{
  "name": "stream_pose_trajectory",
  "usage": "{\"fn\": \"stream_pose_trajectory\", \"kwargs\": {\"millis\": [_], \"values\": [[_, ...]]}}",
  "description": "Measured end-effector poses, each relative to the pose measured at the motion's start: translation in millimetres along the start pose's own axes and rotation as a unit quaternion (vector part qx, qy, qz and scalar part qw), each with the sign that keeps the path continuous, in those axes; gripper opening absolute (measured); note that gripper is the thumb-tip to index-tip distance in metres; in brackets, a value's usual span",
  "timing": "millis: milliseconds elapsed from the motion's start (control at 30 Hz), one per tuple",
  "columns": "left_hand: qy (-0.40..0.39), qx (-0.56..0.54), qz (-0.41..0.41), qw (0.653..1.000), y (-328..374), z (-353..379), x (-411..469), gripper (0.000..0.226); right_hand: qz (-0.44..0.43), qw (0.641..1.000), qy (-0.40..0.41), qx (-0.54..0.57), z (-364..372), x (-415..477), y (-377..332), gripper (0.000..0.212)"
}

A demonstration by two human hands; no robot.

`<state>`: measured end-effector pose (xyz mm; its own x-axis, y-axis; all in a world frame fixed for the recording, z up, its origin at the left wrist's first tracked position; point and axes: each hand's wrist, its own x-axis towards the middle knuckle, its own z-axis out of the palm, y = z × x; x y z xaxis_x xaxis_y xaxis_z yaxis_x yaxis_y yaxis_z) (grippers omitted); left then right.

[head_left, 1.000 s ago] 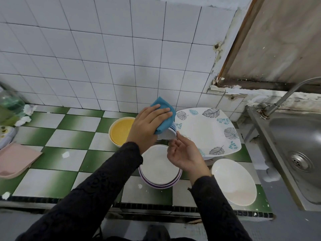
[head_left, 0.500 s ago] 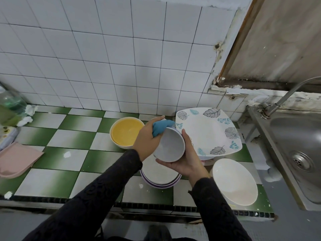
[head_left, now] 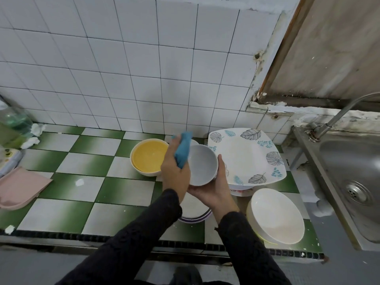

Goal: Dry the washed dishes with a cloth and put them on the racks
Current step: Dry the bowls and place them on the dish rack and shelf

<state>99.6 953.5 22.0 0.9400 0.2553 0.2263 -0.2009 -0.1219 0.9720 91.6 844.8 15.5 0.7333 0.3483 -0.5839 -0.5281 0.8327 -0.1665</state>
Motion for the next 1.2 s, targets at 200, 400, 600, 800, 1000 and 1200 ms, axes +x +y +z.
{"fn": "stream_pose_trajectory", "kwargs": {"millis": [200,400,600,800,1000,1200], "values": [[-0.195,0.2,0.059,0.958,-24,-4,-15,0.077,-0.06,0.998,0.026,-0.01,4,4,6,0.067],[-0.307,0.198,-0.086,0.927,-23,0,-16,0.051,-0.141,0.987,0.051,-0.051,0,8,9,0.046],[-0.397,0.112,-0.162,0.897,-13,-10,-2,0.05,-0.128,0.991,0.046,-0.014,-14,14,0,0.057],[-0.348,-0.006,-0.23,0.909,14,-20,17,0.018,-0.055,0.998,0.01,-0.011,-15,13,-5,0.077],[-0.213,-0.194,-0.245,0.926,35,-41,24,0.023,-0.07,0.996,-0.051,0.003,-9,5,-14,0.088],[-0.09,-0.237,-0.226,0.941,30,-38,20,0.018,-0.106,0.994,-0.015,0.007,-13,-8,-11,0.08]]}}
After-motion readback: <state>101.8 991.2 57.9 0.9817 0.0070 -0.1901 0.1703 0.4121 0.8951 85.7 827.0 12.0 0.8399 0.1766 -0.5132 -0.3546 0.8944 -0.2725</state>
